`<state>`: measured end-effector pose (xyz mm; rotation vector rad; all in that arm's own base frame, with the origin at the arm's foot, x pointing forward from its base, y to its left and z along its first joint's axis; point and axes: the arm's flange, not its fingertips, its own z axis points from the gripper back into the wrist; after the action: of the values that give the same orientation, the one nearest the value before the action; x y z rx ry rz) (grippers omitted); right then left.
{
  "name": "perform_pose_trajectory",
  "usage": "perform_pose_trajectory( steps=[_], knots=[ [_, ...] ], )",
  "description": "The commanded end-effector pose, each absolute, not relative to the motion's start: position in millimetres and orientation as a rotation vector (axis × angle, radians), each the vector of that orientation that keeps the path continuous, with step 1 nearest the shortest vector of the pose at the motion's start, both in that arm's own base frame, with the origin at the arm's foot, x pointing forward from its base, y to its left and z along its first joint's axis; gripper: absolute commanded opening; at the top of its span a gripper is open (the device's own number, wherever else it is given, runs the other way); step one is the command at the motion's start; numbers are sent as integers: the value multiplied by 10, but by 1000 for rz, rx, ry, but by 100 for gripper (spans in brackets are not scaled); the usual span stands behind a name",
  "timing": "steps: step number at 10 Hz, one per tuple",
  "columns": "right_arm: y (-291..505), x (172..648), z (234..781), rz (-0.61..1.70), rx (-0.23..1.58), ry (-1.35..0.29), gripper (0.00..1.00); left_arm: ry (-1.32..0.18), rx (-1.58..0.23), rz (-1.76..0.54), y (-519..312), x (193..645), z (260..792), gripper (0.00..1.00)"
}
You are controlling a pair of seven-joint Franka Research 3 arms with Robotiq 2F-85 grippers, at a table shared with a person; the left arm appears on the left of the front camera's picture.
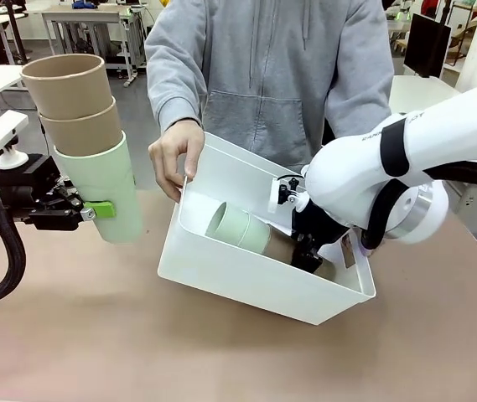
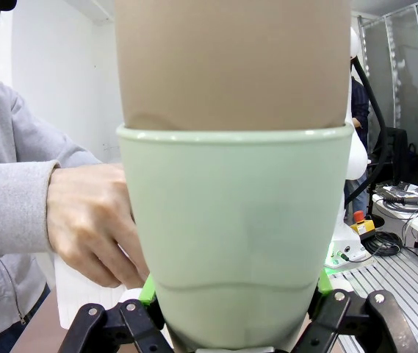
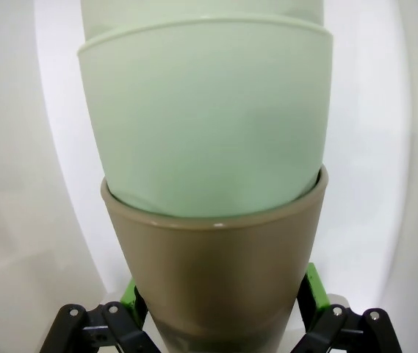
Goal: Stack the cups and store them in the basket.
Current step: Place the stack of Reusable plastic cups into the Pantry Basket.
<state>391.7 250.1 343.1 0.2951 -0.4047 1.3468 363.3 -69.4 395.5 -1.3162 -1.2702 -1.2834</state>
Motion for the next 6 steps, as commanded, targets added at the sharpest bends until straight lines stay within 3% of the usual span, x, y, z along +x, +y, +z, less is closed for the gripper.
perform_pose_trajectory(
  steps=[1, 6],
  knots=[
    [2519, 3953, 3540, 1334, 279, -387, 100, -1286, -1318, -1293, -694, 3625, 3994, 85],
    [1803, 3866, 4246, 1325, 334, -462, 100, -1286, -1318, -1293, -694, 3625, 3994, 85]
  ],
)
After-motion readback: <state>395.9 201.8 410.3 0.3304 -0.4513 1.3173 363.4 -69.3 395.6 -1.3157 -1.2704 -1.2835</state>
